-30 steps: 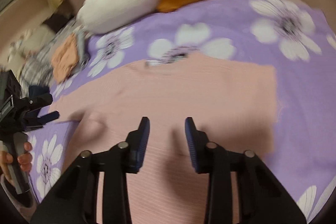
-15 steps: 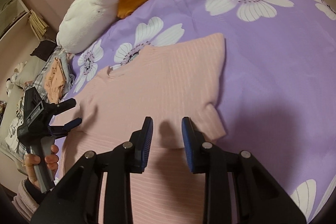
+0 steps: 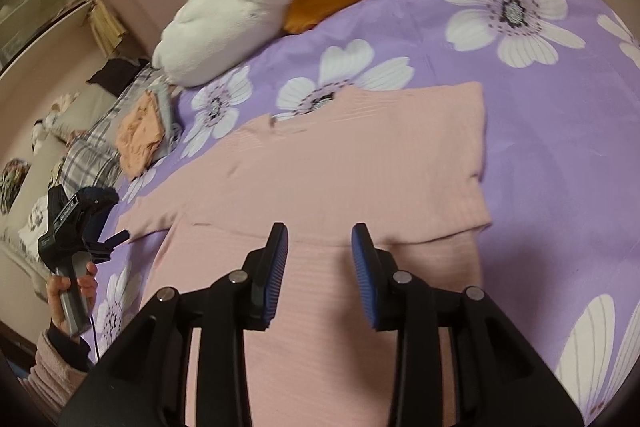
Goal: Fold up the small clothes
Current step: 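Grasp the other sleeve cuff with the left tool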
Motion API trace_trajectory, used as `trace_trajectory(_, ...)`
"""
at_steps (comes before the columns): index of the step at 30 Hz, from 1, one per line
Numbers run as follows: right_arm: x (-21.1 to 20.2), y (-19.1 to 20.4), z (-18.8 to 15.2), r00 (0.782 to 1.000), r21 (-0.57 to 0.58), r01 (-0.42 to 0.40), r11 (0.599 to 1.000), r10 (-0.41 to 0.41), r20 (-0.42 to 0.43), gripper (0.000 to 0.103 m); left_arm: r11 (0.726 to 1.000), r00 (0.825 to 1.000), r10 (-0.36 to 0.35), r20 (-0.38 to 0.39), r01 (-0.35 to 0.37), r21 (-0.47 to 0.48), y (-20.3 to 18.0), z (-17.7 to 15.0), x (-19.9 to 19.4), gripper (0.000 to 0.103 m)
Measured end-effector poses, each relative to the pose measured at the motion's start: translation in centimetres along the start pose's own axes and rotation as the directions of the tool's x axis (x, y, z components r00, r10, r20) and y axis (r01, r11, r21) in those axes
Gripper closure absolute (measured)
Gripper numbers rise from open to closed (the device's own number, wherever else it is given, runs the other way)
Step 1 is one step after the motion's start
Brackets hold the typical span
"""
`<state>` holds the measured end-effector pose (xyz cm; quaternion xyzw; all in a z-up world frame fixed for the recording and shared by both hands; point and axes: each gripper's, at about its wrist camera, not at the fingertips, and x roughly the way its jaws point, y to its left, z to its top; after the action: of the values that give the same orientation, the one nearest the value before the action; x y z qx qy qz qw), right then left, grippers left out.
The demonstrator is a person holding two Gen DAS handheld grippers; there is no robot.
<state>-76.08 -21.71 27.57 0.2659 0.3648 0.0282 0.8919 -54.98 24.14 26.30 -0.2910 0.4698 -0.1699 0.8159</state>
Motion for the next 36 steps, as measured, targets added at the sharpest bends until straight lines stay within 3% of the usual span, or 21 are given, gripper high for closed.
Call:
trace_trajectory(4,0.1,1.6,-0.8,1.000,-0.031,-0.003,1.000,0.003,-0.013,0.068,0.986,0.997,-0.012,0.083,0.025,-0.162,6.1,1.5,-2.8,0.001)
trace_trajectory(13,1.0,3.4,-1.8,0.999,-0.048,0.004,0.999,-0.006,-0.039,0.068,0.932,0.979,-0.104,0.176,0.157,-0.328,12.8,4.0,-2.4,0.001)
trace_trajectory(20,1.7,4.4,-1.6,0.999,-0.069,0.021,0.997,-0.024,-0.043,0.068,0.924,0.966,-0.106,0.235,0.183,-0.337,13.9,6.5,-1.3,0.001)
trace_trajectory(26,2.6,4.9,-1.7,0.998,-0.083,0.036,0.996,-0.041,-0.053,0.068,0.939,0.969,-0.053,0.240,0.130,-0.317,13.7,8.2,-0.6,0.003)
trace_trajectory(29,3.0,5.0,-1.8,0.997,-0.085,0.041,0.996,-0.046,-0.061,0.068,0.947,0.972,-0.016,0.236,0.091,-0.309,13.6,8.3,-0.7,0.020)
trace_trajectory(31,3.2,5.1,-1.8,0.997,-0.089,0.047,0.995,-0.053,-0.062,0.068,0.951,0.976,0.018,0.217,0.050,-0.306,13.7,8.2,-0.5,0.044)
trace_trajectory(34,3.3,5.2,-1.9,0.996,-0.092,0.050,0.995,-0.056,-0.063,0.068,0.954,0.978,0.040,0.207,0.024,-0.298,14.1,8.1,-0.5,0.061)
trace_trajectory(36,3.4,5.1,-2.0,0.996,-0.090,0.048,0.995,-0.054,-0.065,0.068,0.954,0.978,0.059,0.198,0.004,-0.300,14.4,8.0,-0.6,0.079)
